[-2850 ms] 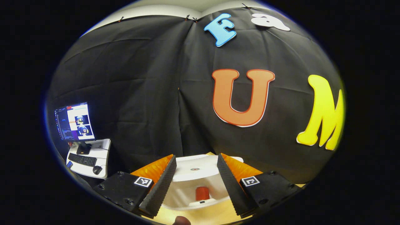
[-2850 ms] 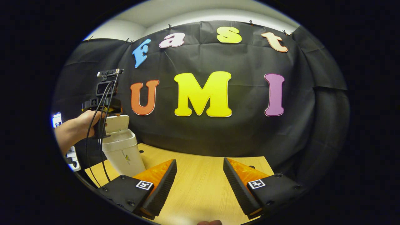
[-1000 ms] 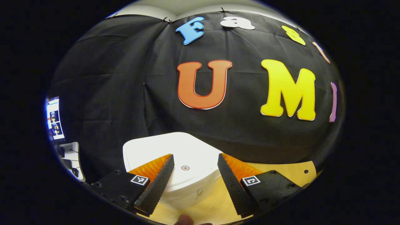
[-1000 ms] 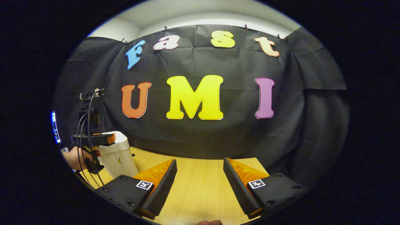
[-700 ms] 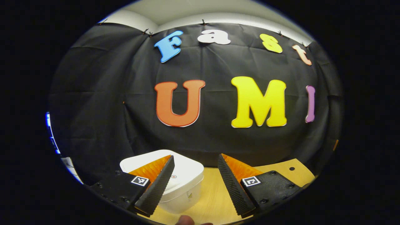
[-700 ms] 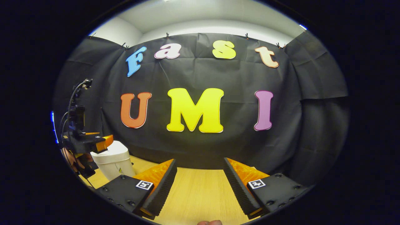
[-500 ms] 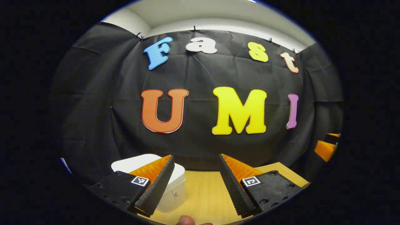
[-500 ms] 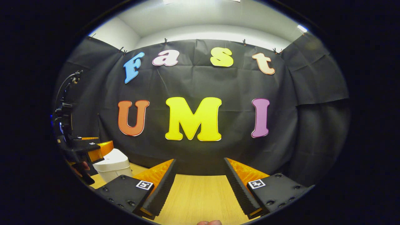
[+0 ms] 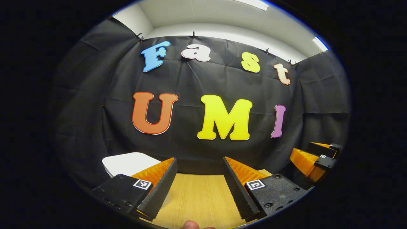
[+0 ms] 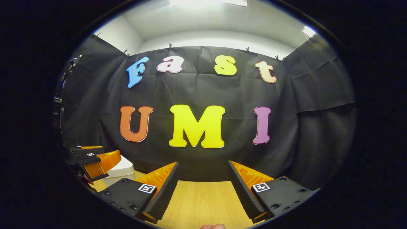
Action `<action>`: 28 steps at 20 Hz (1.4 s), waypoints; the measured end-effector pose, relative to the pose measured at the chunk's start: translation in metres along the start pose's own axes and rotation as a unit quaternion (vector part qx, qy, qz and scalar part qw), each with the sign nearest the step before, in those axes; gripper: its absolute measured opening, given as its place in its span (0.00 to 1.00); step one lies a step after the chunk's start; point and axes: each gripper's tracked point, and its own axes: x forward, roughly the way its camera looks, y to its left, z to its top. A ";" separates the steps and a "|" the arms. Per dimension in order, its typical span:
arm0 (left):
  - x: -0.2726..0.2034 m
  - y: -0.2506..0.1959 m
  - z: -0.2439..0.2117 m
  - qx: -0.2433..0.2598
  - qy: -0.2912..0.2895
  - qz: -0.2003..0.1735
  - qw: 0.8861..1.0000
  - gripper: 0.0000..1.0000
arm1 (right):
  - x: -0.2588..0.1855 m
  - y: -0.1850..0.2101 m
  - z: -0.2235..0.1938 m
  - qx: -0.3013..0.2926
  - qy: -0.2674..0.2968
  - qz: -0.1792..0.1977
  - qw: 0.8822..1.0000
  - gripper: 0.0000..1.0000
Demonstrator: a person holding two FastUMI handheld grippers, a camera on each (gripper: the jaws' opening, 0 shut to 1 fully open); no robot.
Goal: Press the lid of the desktop garbage bin to open it, pick up the crumpled paper on the desktop and throw it into the bin, then pick up the pop can on the desktop and drop it into the bin, and finally close the garbage bin lid.
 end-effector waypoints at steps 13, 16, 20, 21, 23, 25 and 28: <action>-0.005 -0.026 0.011 0.021 -0.019 -0.025 0.999 0.92 | -0.003 -0.005 0.008 0.004 -0.010 -0.006 1.000 0.94; -0.007 -0.030 0.011 0.024 -0.020 -0.029 0.999 0.92 | 0.000 -0.005 0.009 0.011 -0.007 -0.002 1.000 0.94; -0.011 -0.025 0.013 0.033 -0.024 -0.023 0.999 0.93 | 0.002 0.004 0.008 0.012 -0.007 0.013 1.000 0.94; -0.011 -0.024 0.012 0.033 -0.022 -0.022 0.999 0.92 | 0.003 0.005 0.007 0.013 -0.006 0.014 1.000 0.94; -0.014 -0.023 0.009 0.033 -0.018 -0.021 0.999 0.93 | 0.002 0.006 0.004 0.014 -0.003 0.017 1.000 0.94; -0.014 -0.022 0.009 0.033 -0.017 -0.020 0.999 0.93 | 0.003 0.005 0.003 0.015 -0.002 0.018 1.000 0.94; -0.012 -0.024 0.011 0.033 -0.019 -0.020 0.999 0.93 | 0.005 0.004 0.004 0.015 -0.001 0.020 1.000 0.94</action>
